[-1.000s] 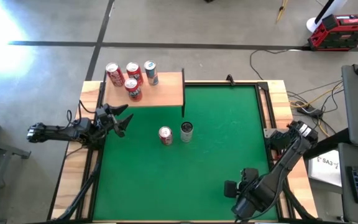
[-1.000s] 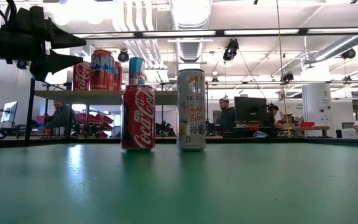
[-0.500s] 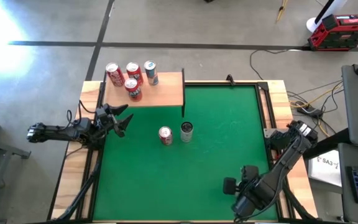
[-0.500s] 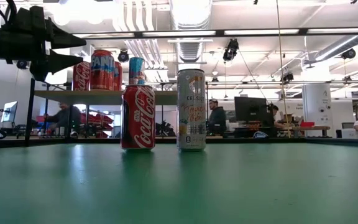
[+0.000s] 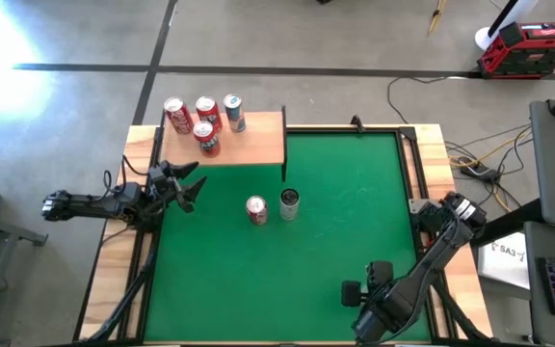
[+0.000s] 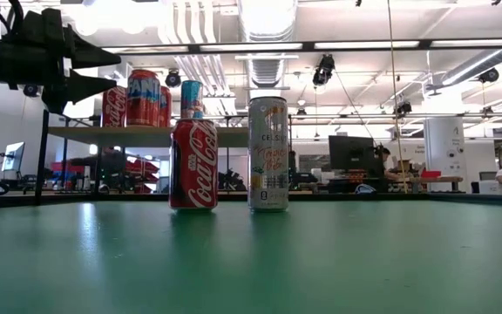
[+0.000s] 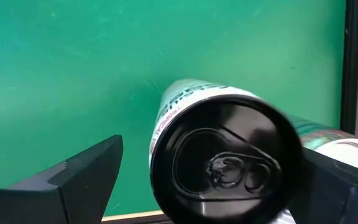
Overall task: Place canned beverage on shelf
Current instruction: Move the bottom white soda can to the center of the table
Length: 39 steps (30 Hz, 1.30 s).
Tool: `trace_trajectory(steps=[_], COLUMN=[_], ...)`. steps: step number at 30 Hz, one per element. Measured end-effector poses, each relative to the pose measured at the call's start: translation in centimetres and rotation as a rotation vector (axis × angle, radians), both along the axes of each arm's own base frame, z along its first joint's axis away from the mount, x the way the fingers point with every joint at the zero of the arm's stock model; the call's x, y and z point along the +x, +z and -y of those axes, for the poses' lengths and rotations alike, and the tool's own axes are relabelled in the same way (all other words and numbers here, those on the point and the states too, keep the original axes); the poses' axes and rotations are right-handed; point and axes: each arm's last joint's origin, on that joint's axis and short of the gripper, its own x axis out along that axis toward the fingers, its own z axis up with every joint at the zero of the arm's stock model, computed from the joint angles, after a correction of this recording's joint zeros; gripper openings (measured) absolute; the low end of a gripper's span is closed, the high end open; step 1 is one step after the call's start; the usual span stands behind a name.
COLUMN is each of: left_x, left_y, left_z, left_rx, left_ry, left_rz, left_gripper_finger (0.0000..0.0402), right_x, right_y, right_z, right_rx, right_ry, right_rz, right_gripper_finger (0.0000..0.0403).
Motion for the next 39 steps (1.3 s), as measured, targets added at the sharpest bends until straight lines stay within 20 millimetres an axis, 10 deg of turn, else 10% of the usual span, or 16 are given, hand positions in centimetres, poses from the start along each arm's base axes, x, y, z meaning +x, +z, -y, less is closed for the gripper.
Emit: trace_trajectory(steps=[14, 20, 39], left_x=[0.0, 0.0, 0.0], left_y=[0.0, 0.0, 0.0], left_z=[0.0, 0.0, 0.0], left_rx=[0.0, 0.0, 0.0], left_ry=[0.0, 0.0, 0.001], left_rz=[0.0, 0.0, -0.001], left_gripper_finger=[0.0302, 0.0302, 0.0302], right_x=[-0.1, 0.8, 12.3], right_y=[-0.2, -0.2, 0.8], right_z=[0.1, 0.6, 10.5], right_rx=[-0.027, -0.054, 0.024], right_ry=[-0.029, -0.026, 0.169], right_rz=[-0.018, 0.036, 0.111], right_gripper_finger=[0.0241, 0.0241, 0.0241])
